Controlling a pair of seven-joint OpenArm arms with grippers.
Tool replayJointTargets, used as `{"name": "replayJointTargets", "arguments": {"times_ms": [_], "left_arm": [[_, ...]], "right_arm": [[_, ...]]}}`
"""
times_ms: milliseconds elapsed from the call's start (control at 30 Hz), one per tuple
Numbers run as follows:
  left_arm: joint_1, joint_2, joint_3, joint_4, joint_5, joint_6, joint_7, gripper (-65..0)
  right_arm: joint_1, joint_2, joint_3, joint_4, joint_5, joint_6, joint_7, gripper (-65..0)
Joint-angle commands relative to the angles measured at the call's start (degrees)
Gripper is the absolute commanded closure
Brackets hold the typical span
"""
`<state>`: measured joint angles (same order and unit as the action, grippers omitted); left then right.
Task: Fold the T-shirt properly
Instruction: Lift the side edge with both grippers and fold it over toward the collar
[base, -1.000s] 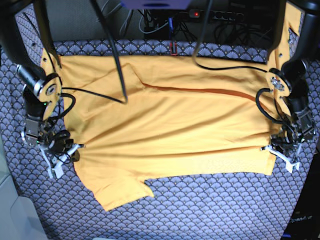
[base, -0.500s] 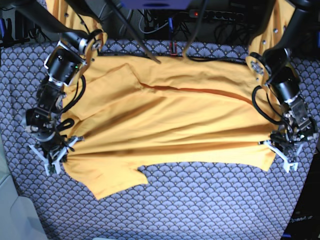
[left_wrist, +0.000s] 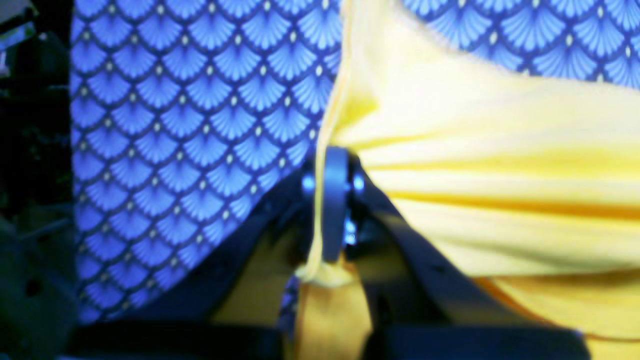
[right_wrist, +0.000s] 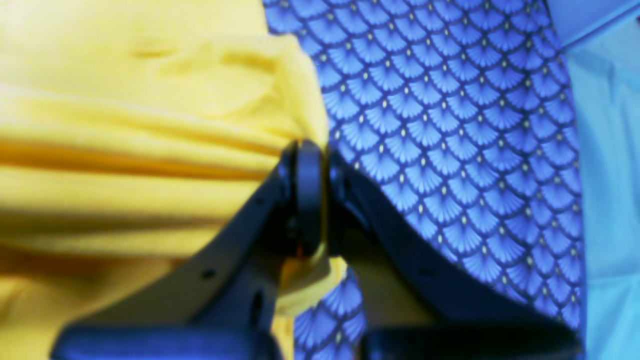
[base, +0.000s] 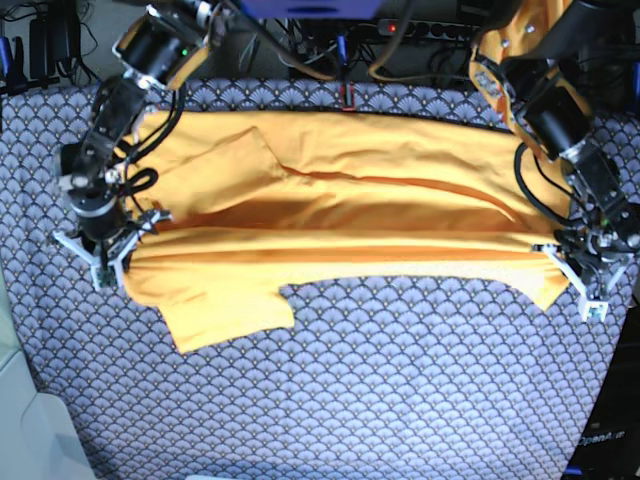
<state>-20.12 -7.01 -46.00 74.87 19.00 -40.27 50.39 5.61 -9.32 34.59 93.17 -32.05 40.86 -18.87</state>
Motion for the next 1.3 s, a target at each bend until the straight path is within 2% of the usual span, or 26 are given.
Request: {"name": "replayJointTargets", "arguments": {"times_ms": [0,100,333,467,700,867,1000,1133,1267], "left_arm": [[-0.4,-1.2,0.0,2.0,0.5,0.8,-0.9,0.0],[1.1,-1.2,0.0,3.3,0.5,0.8,-0.9,0.0],[3.5,-1.2,-0.1,5.5,0.4,0.7,-0.9,0.0],[4.3,-1.2,-0.1,5.9,0.4,0.7,-0.9,0.0],[4.9,-1.2,-5.6,5.9,1.1,0.3,-0.8,0.0],[5.9,-1.7,-6.8,5.9,1.1,0.3,4.6,0.0],[7.2,-1.4,-6.6,8.4,1.1,0.3,5.6,0.0],[9.0,-1.2,-6.5,9.7,0.6,0.3,5.7,0.0],[10.3,-1.2,-6.6,9.7,0.6,0.3,5.7,0.0]], "right_arm": [[-1.0,0.6,-1.1,2.2,1.9,-0.9,0.8,0.0],[-6.2,0.6,-4.2,6.3,5.4,-0.9,0.7,0.0],[-15.1,0.6,-10.7,13.6,6.3,-0.9,0.9,0.0],[-19.3,0.8,-11.3,16.8,10.8,-0.9,1.0,0.0],[-23.5,2.0,-11.3,17.2,12.3,-0.9,1.0,0.0],[-26.3,3.4,-11.3,17.5,14.3,-0.9,1.0,0.0],[-28.5,3.6,-11.3,17.5,14.3,-0.9,1.2,0.0],[-31.6,3.3,-11.3,17.5,14.7,-0.9,4.8,0.0],[-34.3,3.7,-11.2,17.5,19.1,-0.9,6.7,0.0]]}}
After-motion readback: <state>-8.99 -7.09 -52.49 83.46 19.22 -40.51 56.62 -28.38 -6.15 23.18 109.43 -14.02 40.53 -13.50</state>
